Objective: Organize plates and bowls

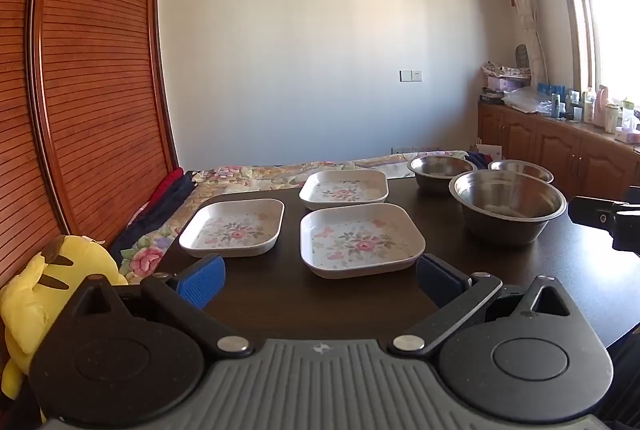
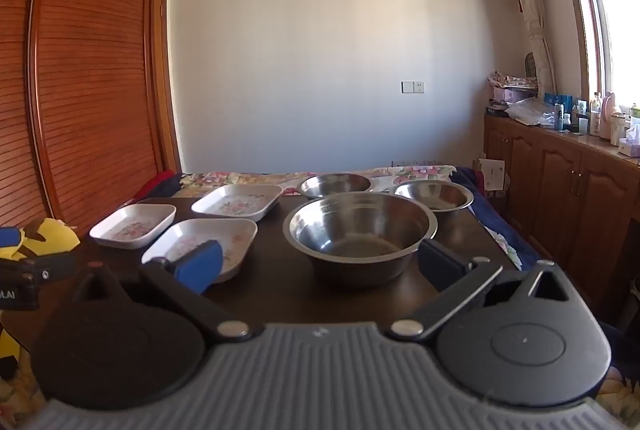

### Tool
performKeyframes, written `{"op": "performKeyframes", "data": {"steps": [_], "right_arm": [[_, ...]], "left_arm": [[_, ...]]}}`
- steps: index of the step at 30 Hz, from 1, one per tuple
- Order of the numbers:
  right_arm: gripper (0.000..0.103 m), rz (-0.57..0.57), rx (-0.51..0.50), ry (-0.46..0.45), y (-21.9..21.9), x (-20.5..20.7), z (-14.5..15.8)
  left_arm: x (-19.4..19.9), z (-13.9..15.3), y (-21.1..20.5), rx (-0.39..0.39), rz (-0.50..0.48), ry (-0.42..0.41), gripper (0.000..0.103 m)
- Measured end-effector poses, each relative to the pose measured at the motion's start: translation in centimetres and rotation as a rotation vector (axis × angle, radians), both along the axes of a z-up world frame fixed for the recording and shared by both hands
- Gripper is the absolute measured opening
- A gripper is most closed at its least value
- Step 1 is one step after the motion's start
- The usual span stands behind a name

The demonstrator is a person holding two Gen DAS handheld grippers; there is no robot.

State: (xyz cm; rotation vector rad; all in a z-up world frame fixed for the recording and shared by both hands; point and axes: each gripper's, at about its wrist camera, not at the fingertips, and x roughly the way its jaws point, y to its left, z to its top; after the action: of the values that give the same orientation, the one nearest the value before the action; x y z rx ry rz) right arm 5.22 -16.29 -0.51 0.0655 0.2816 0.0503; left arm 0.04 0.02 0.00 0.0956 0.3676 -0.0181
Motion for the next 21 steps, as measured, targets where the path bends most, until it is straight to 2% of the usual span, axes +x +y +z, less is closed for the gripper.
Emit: {"op": "performKeyframes", "data": {"steps": [21], "right_arm": [[0.103, -0.001, -0.006, 0.006, 0.02, 0.01, 0.05]], "left_arm": [[-0.06, -0.04, -0.08, 0.009, -0.002, -0.004, 0.103]]}}
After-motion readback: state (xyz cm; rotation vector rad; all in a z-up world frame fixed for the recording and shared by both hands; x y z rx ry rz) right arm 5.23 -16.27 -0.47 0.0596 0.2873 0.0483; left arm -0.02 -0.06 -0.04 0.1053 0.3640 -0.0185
